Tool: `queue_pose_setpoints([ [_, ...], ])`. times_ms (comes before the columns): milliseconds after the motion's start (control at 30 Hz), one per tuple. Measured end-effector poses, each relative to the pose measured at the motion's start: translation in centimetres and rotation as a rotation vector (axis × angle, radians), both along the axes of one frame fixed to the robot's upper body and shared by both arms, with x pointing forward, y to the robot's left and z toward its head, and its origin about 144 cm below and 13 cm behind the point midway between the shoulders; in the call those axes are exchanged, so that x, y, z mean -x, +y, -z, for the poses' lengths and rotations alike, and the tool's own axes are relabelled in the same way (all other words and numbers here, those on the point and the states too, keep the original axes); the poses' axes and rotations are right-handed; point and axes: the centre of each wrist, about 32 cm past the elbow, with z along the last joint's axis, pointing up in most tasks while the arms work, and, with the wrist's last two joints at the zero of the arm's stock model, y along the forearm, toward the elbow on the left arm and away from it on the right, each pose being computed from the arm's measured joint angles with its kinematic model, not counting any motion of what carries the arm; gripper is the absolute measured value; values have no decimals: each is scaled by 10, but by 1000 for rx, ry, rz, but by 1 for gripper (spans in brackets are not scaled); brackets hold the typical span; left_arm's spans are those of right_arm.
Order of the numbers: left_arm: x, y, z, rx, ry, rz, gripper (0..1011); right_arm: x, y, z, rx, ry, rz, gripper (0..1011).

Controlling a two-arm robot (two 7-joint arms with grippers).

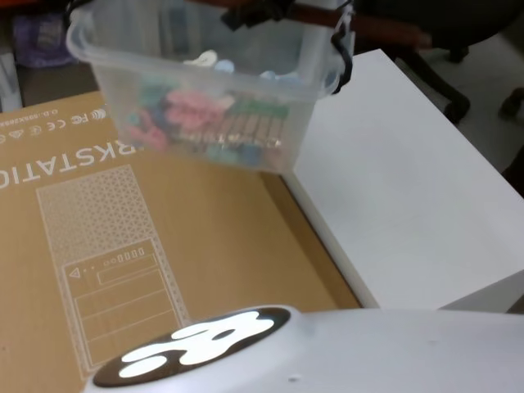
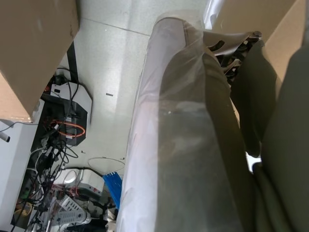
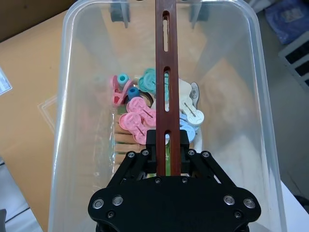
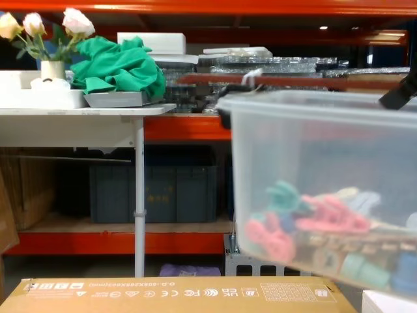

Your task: Use one hand to grasp the basket and place it at the designated location.

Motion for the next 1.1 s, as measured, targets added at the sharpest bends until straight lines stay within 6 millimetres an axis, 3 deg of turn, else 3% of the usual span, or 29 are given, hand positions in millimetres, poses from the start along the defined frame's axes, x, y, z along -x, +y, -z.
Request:
queue_pose_setpoints([
  [200,0,0,0,0,0,0,0,3,-21,-8,-34,-9,101,235],
  [533,0,0,0,0,0,-1,0,6,-40,-11,-45,-9,191,235],
  [1100,0,0,0,0,0,0,0,10,-90,-2,-30,28,454,235],
])
